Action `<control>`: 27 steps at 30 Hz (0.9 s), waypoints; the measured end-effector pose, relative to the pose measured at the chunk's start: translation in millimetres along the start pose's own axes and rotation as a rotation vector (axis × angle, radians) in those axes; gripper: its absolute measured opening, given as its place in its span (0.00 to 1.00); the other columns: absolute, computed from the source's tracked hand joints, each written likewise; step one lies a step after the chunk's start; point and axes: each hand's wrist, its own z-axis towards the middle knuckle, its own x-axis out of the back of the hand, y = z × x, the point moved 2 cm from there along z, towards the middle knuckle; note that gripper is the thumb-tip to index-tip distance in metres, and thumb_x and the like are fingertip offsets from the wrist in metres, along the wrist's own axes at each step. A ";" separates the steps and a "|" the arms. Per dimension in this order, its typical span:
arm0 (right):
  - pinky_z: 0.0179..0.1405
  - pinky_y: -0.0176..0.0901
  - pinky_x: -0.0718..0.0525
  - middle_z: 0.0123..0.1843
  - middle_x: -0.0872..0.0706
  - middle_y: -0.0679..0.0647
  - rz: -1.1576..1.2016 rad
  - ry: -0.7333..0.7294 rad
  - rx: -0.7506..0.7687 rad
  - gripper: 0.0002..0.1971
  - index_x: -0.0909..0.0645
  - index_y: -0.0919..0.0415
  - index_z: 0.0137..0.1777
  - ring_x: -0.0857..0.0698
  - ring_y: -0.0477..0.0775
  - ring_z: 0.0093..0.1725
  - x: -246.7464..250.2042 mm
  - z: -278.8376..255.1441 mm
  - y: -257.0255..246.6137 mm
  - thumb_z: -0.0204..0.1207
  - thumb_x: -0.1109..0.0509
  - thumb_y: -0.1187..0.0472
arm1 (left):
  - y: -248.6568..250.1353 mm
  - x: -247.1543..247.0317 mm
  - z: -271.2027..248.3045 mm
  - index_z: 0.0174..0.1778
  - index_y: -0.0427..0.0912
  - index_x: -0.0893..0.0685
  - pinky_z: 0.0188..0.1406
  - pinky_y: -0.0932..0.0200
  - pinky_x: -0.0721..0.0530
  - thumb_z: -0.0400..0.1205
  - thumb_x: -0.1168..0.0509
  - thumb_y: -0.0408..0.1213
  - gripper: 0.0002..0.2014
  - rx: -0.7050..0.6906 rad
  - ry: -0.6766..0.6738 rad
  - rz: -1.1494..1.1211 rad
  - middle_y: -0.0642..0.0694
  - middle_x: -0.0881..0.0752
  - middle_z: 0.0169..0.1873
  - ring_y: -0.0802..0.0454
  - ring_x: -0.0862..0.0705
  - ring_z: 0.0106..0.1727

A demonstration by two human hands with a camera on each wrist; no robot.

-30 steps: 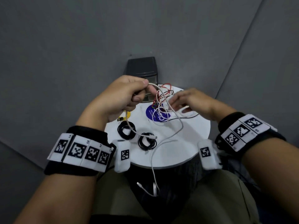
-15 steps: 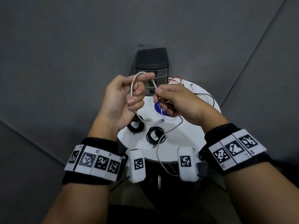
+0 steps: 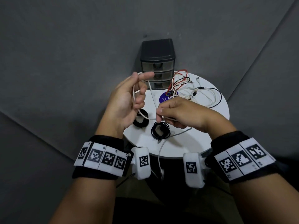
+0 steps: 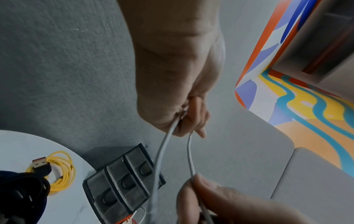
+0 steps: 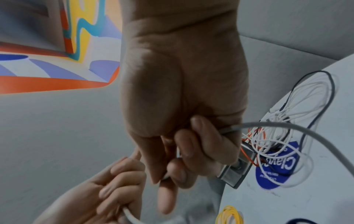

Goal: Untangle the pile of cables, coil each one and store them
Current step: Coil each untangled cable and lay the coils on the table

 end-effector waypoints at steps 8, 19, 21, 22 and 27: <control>0.21 0.36 0.39 0.27 0.32 0.55 -0.042 -0.069 -0.017 0.16 0.12 0.66 0.44 0.37 0.49 0.24 -5.7 5.2 3.2 0.88 0.36 0.57 | -12.4 0.4 6.0 0.72 0.28 0.20 0.18 0.68 0.41 0.91 0.48 0.38 0.21 0.035 -0.012 -0.135 0.51 0.30 0.29 0.61 0.37 0.21; 0.20 0.30 0.35 0.23 0.26 0.46 -0.145 -0.188 0.082 0.11 0.10 0.69 0.48 0.33 0.44 0.21 -3.2 -3.5 -20.9 0.85 0.32 0.63 | -32.6 -18.1 11.6 0.61 0.33 0.14 0.29 0.65 0.18 0.93 0.43 0.42 0.17 0.006 0.083 0.211 0.45 0.12 0.30 0.57 0.16 0.26; 0.22 0.31 0.33 0.21 0.24 0.41 -0.128 -0.078 0.142 0.12 0.11 0.73 0.47 0.32 0.41 0.22 11.7 -6.8 -27.8 0.85 0.33 0.66 | -37.0 -18.4 7.6 0.54 0.31 0.13 0.25 0.64 0.21 0.93 0.44 0.37 0.17 0.018 0.010 0.293 0.45 0.14 0.26 0.55 0.19 0.22; 0.25 0.33 0.31 0.23 0.21 0.41 -0.142 -0.016 0.172 0.12 0.10 0.71 0.45 0.29 0.40 0.23 19.3 -8.8 -31.0 0.85 0.33 0.65 | -37.4 -19.6 5.3 0.49 0.29 0.14 0.25 0.65 0.22 0.92 0.45 0.34 0.17 0.017 -0.044 0.301 0.44 0.16 0.25 0.54 0.21 0.22; 0.40 0.49 0.24 0.34 0.14 0.63 -0.118 0.340 0.268 0.17 0.14 0.64 0.37 0.21 0.50 0.35 48.5 -7.8 -21.1 0.76 0.22 0.48 | -32.7 -26.7 0.1 0.47 0.24 0.13 0.26 0.61 0.33 0.88 0.45 0.31 0.17 0.079 -0.204 0.338 0.40 0.20 0.27 0.52 0.27 0.24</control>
